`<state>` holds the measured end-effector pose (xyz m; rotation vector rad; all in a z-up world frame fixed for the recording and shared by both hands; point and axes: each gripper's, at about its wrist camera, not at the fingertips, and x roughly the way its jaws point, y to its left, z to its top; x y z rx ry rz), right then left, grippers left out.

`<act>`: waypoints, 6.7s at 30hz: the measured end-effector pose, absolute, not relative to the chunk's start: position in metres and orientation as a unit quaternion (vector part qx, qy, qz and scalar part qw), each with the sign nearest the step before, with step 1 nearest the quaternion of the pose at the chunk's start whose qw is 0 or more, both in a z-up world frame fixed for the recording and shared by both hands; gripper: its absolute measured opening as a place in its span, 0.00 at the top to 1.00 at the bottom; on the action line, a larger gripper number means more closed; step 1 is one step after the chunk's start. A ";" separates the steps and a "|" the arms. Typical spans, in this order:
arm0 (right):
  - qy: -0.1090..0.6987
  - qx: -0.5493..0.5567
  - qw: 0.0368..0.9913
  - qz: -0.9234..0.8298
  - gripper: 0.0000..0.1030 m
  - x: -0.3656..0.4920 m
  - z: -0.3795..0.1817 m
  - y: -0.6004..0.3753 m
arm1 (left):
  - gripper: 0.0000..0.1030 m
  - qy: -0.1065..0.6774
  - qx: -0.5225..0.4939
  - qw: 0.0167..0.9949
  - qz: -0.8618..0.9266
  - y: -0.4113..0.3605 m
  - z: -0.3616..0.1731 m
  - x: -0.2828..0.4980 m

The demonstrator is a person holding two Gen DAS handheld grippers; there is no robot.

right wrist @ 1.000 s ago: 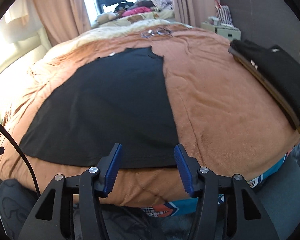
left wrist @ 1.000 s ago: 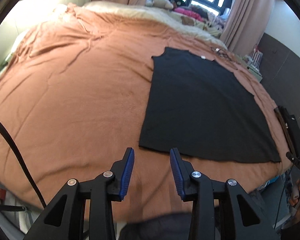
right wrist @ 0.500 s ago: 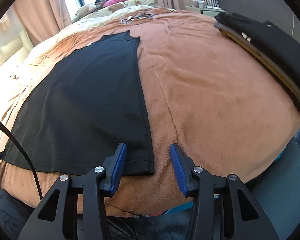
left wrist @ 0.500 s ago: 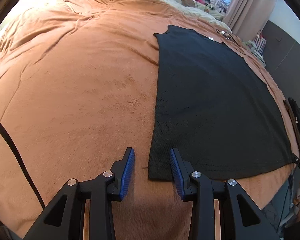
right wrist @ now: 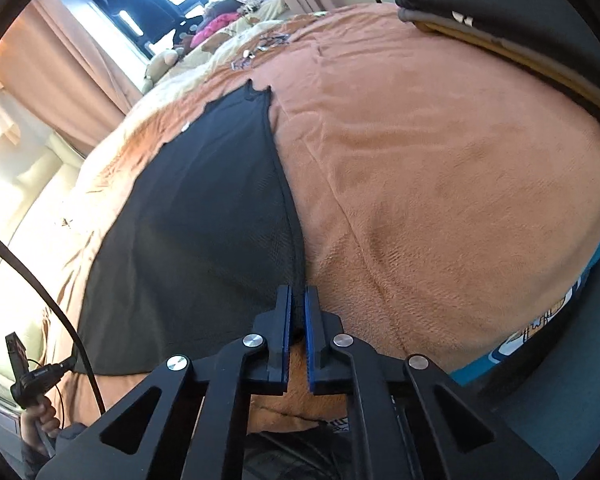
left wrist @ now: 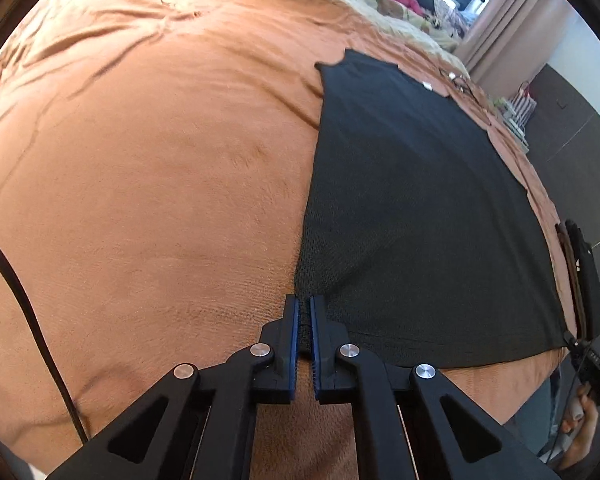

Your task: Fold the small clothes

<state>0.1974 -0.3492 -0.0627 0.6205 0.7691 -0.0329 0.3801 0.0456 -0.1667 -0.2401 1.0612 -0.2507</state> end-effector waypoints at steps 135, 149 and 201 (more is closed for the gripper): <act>0.465 0.009 0.884 0.038 0.99 0.532 -0.105 -0.281 | 0.94 0.506 0.040 0.852 -0.132 -0.005 -0.169 0.653; 0.445 -0.005 0.895 -0.031 1.00 0.557 -0.105 -0.281 | 0.95 0.483 0.056 0.870 -0.085 -0.019 -0.163 0.694; 0.491 0.136 0.860 0.028 0.57 0.295 -0.071 -0.295 | 0.52 0.554 -0.098 0.825 -0.050 0.067 -0.134 0.426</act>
